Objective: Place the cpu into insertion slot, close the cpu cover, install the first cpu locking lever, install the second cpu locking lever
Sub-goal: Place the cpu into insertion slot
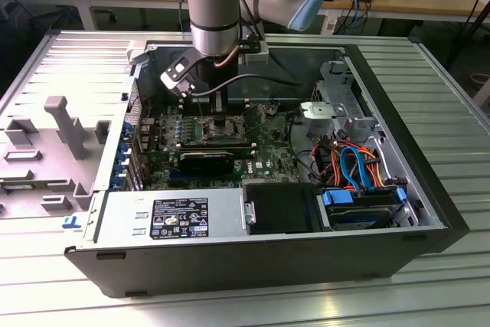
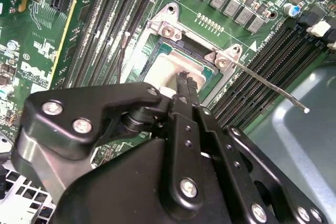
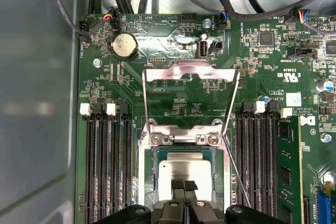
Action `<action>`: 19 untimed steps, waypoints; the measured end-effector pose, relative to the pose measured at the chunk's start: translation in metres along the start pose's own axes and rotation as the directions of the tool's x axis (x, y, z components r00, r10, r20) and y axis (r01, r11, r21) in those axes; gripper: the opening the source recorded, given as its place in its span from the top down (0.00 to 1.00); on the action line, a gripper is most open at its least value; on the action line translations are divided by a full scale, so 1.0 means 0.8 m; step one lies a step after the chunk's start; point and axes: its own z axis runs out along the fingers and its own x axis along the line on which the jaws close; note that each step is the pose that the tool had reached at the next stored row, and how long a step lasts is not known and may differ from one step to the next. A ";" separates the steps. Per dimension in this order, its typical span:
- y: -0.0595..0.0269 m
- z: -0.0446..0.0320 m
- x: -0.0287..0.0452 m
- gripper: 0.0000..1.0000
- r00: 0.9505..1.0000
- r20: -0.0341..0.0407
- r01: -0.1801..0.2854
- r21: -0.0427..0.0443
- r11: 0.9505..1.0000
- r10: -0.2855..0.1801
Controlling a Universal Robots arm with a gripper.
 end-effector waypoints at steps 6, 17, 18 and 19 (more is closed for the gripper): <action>0.013 0.0006 -0.0006 0.89 1.000 -0.001 0.020 0.016 1.000 -0.020; 0.013 -0.0048 -0.0007 0.89 0.995 0.003 0.103 0.014 0.995 -0.103; 0.013 -0.0064 -0.0007 0.89 0.995 0.003 0.103 0.014 0.995 -0.103; 0.014 -0.0077 -0.0008 0.89 0.995 0.003 0.103 0.014 0.995 -0.103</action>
